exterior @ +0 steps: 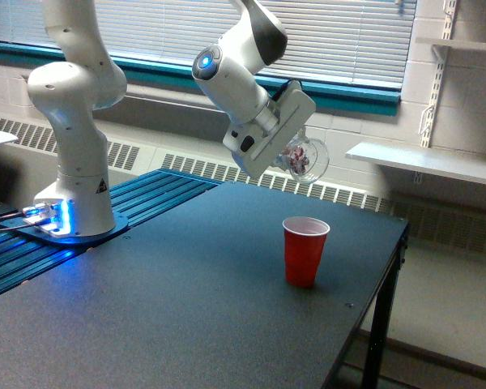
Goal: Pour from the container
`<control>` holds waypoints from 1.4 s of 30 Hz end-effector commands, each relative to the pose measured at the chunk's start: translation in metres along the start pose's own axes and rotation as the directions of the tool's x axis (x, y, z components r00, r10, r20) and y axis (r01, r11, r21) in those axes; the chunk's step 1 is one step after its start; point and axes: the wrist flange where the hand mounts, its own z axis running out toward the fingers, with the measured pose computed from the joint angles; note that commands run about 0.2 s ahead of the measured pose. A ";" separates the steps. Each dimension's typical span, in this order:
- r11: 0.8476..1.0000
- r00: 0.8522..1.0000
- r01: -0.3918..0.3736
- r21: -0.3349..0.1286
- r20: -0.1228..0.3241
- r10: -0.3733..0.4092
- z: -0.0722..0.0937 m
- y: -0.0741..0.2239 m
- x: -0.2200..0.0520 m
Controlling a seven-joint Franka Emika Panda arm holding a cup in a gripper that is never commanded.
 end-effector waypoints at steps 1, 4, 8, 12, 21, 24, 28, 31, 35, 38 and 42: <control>0.999 0.999 -0.040 0.021 0.025 0.040 0.000 0.001 0.002; 0.998 0.998 -0.059 0.017 0.032 0.058 0.002 0.007 0.004; 0.995 0.995 -0.092 0.032 0.048 0.090 0.001 0.011 0.007; 0.993 0.993 -0.107 0.041 0.050 0.104 0.000 0.012 0.010; 0.991 0.991 -0.124 0.052 0.060 0.121 -0.004 0.011 0.018; 0.989 0.990 -0.133 0.068 0.060 0.129 -0.008 0.008 0.022; 0.987 0.989 -0.142 0.076 0.063 0.137 -0.009 0.005 0.025; 0.986 0.988 -0.144 0.079 0.069 0.139 -0.008 0.003 0.025; 0.987 0.988 -0.141 0.075 0.078 0.136 -0.004 0.002 0.023; 0.987 0.987 -0.139 0.075 0.088 0.132 -0.001 0.000 0.019; 0.987 0.987 -0.139 0.078 0.097 0.131 0.003 -0.004 0.017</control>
